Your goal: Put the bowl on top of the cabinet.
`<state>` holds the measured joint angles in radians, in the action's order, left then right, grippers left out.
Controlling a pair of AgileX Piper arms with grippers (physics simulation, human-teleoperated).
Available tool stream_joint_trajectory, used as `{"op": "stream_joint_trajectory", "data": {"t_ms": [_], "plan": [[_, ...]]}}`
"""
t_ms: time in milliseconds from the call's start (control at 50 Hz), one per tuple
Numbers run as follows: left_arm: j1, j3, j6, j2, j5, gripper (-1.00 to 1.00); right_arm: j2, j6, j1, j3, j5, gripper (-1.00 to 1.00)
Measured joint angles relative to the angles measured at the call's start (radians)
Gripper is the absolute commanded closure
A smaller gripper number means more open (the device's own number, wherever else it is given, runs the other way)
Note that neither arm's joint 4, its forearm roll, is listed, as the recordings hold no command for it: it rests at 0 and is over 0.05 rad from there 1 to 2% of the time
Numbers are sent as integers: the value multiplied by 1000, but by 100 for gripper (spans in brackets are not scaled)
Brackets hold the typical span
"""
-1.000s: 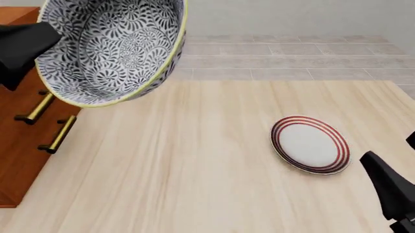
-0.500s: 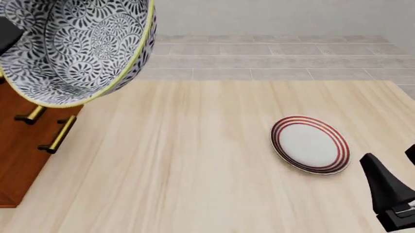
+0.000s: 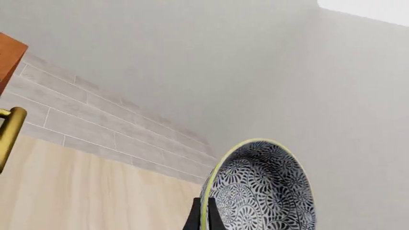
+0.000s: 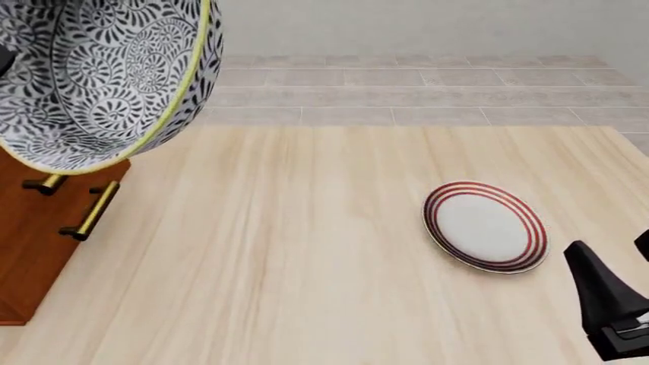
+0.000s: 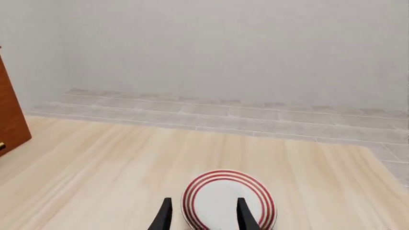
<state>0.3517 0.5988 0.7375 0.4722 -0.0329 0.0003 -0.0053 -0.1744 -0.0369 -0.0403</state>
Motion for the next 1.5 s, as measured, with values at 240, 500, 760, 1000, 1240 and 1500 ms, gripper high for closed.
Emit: {"op": "stream_joint_trajectory", "data": {"t_ms": [240,500,760,1000,1240,1500], "plan": [[-1,-7,2,6,3,100,0,1,1,10,10,-100],[-21,68,-8,42,-62,100,0,2,2,19,18,-100],[-73,250,-35,114,-205,100,0,1,2,26,25,-100],[-148,425,-94,184,-340,100,0,1,1,26,25,-100],[-237,571,-148,234,-441,100,0,1,1,29,27,-100],[-342,664,-187,278,-495,100,0,1,1,31,29,-100]]}}
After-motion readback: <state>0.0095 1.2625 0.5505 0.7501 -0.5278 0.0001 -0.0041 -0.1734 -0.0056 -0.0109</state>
